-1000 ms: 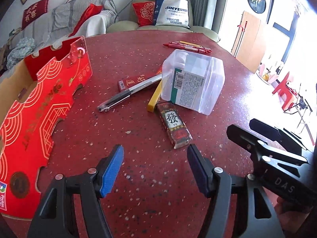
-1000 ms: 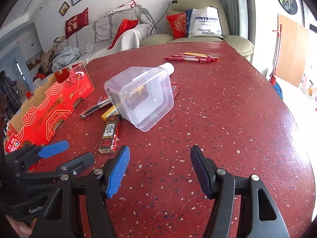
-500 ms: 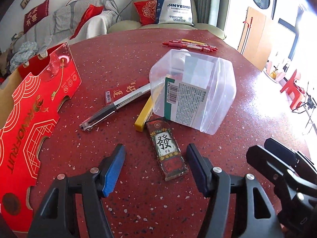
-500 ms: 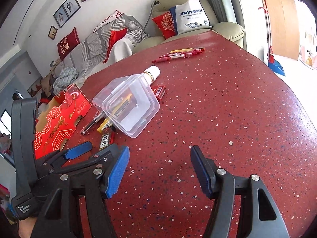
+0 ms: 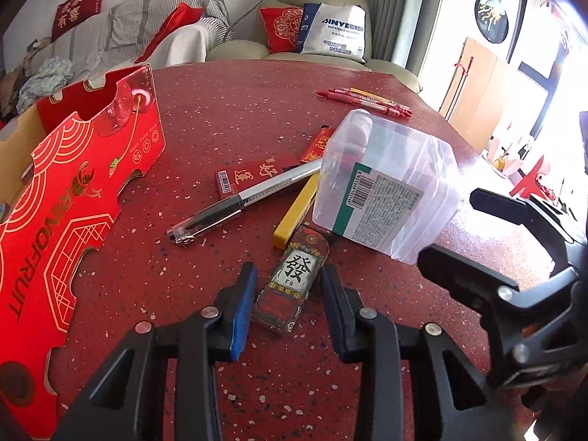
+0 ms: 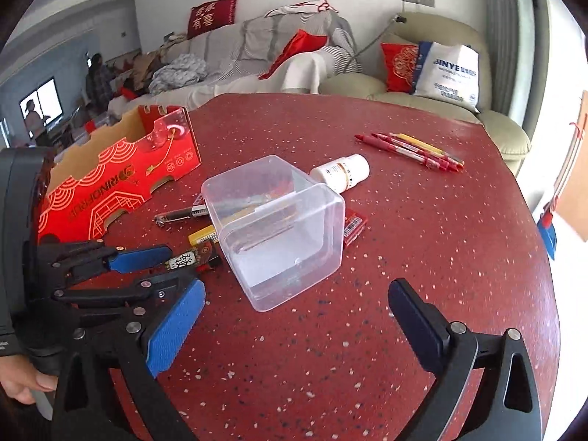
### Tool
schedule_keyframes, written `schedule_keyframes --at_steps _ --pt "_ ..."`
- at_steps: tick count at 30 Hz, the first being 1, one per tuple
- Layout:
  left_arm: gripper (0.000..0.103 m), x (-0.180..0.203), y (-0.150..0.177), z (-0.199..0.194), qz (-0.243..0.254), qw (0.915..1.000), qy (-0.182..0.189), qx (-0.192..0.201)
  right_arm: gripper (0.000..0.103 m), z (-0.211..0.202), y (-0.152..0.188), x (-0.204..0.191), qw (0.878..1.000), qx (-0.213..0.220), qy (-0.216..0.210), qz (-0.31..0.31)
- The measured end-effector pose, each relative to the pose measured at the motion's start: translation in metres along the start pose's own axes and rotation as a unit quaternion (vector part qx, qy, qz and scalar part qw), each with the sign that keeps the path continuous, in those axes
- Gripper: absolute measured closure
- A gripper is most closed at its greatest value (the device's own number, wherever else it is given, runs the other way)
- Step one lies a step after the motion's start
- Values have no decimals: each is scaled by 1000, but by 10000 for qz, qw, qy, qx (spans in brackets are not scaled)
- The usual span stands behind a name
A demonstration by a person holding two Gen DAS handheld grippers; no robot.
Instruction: Organize rigid objects
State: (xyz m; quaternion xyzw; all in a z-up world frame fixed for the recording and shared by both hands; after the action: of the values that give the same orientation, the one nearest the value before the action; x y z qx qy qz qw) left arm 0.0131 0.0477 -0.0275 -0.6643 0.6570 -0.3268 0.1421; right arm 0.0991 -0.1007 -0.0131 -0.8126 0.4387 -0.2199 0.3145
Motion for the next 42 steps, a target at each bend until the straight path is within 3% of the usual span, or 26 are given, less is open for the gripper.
schedule_keyframes --at_steps 4,12,13,14,15,16,20,24,28,34,42 --pt "67 -1 1 -1 49 10000 -67 -17 2 13 -8 -5 9990 1 -360 -260" --pt "67 6 0 2 165 9996 -222 -46 2 33 -26 -8 9976 -2 -596 -357" --pt "67 6 0 2 169 9996 -228 -48 5 34 -26 -9 9971 5 -670 -374" --pt "67 6 0 2 167 9996 -226 -47 13 33 -26 -12 9967 2 -699 -418" --pt "67 6 0 2 164 9996 -226 -45 22 34 -24 -13 9972 -38 -616 -418" --pt "67 6 0 2 160 9996 -231 -44 24 33 -24 -14 9979 -32 -498 -403" --pt "67 5 0 3 126 9997 -227 -28 25 20 -12 -9 9998 -48 -194 9" --pt "75 -1 4 -4 -33 9999 -100 30 25 -5 8 -4 9987 -91 278 410" --pt "77 -8 16 -19 63 9996 -253 68 25 -27 30 -15 9965 -153 598 572" --pt "77 -14 27 -26 126 9996 -244 16 25 -33 34 -40 9954 -166 882 340" --pt "77 -11 29 -28 195 9993 -333 -11 30 -24 39 -35 9958 -383 696 452"
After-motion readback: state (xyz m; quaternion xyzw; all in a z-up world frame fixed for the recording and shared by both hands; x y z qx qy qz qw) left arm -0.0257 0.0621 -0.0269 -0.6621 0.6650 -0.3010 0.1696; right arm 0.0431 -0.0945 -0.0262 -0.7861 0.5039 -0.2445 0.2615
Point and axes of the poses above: each gripper's, at about its wrist camera, not at the fingertips, and z roughly the way its jaws point, x to its right, y to its underside, the point moved 5 cm from there along z, roughly the way its jaws point, and after that the axes turned 10 degrees about y, right-handed, at the moved point
